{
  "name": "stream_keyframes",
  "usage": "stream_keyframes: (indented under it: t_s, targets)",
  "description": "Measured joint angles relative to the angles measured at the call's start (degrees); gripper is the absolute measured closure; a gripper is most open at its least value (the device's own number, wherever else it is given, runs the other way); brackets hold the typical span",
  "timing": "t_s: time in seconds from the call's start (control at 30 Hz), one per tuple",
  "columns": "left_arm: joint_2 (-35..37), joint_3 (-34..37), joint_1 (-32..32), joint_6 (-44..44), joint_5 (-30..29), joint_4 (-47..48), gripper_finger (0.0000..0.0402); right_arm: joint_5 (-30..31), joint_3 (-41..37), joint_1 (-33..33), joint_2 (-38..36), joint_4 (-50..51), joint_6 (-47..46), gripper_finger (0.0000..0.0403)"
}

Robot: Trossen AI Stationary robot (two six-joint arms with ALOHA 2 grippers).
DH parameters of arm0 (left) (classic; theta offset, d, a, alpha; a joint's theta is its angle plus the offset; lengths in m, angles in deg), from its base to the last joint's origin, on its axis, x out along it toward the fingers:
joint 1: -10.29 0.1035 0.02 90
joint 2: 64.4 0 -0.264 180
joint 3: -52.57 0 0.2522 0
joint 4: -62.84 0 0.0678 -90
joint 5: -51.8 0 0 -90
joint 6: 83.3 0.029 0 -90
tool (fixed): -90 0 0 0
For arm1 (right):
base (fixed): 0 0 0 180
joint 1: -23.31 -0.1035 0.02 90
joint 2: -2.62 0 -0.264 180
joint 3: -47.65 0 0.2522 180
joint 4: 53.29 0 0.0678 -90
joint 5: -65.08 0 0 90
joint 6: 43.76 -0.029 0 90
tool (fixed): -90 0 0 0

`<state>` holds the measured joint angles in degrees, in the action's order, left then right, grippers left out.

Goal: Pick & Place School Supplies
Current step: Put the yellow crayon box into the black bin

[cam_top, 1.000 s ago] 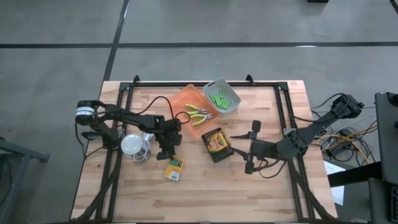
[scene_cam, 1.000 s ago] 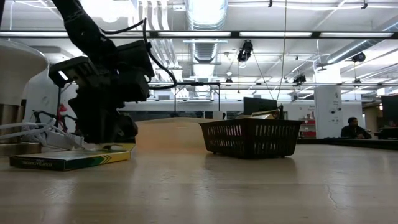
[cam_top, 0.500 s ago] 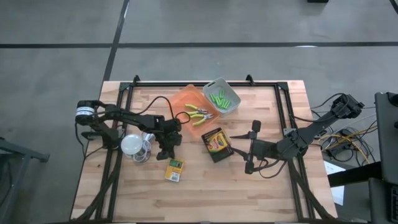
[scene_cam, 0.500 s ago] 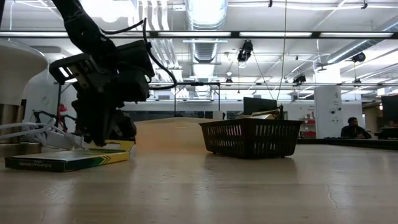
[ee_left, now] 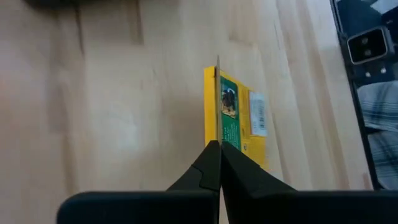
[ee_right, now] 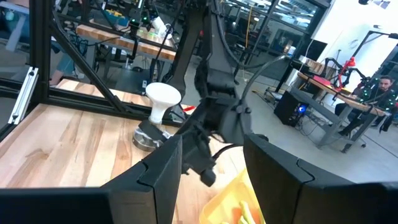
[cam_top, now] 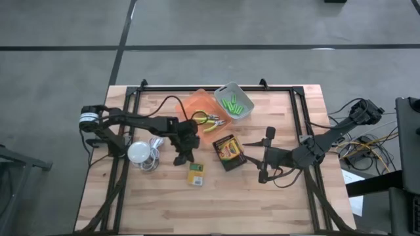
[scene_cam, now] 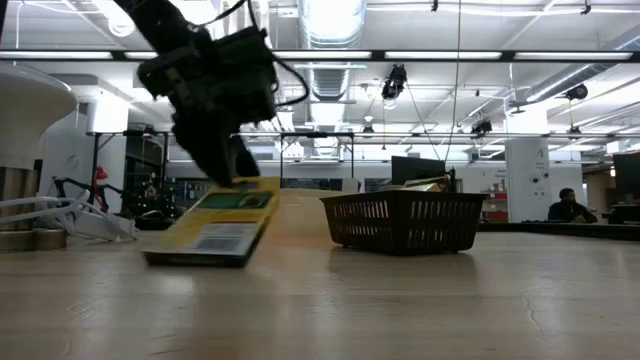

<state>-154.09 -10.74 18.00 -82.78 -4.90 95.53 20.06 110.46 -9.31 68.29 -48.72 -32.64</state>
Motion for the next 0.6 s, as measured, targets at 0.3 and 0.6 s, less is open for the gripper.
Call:
stream_keyframes:
  t_s: [0.3,0.6]
  targets:
    - [0.00,-13.45,-0.32,8.61,-3.50,13.44,0.0401,-0.01,0.00,0.01,0.00,-0.01,0.00,0.0234]
    - [0.00,-24.12,-1.54,37.72,-3.46,20.63,0.0401,0.00,0.00,0.00,0.00,-0.01,0.00,0.0234]
